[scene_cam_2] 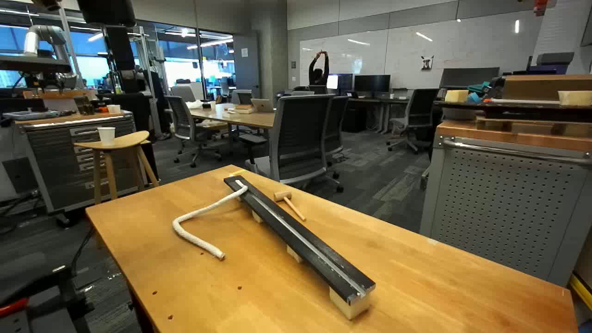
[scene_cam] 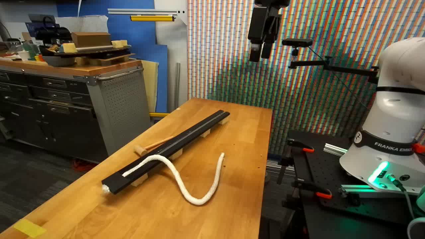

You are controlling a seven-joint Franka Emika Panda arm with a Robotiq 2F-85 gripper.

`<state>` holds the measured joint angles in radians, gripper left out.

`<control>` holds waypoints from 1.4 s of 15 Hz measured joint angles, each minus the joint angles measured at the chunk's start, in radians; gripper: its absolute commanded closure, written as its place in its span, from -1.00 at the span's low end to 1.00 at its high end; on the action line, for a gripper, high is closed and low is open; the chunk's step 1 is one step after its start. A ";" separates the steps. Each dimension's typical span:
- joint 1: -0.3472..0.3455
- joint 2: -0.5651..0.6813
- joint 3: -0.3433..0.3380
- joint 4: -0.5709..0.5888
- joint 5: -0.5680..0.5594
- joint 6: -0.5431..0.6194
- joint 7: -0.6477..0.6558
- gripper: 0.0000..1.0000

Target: Place the white rope on the black board

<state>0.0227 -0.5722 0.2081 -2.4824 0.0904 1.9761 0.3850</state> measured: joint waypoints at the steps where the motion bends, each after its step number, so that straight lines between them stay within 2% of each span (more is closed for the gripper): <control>1: 0.000 0.000 0.000 0.004 0.000 0.001 0.000 -1.00; 10: 0.000 -0.002 0.000 0.013 0.000 0.001 0.000 -1.00; 13: 0.000 0.005 0.000 0.007 0.017 0.041 0.028 -1.00; 17: 0.000 0.054 0.010 0.006 0.048 0.154 0.158 -1.00; 21: -0.018 0.151 0.021 0.026 0.051 0.250 0.341 -1.00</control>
<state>0.0048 -0.4214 0.2287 -2.4566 0.1410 2.2266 0.7260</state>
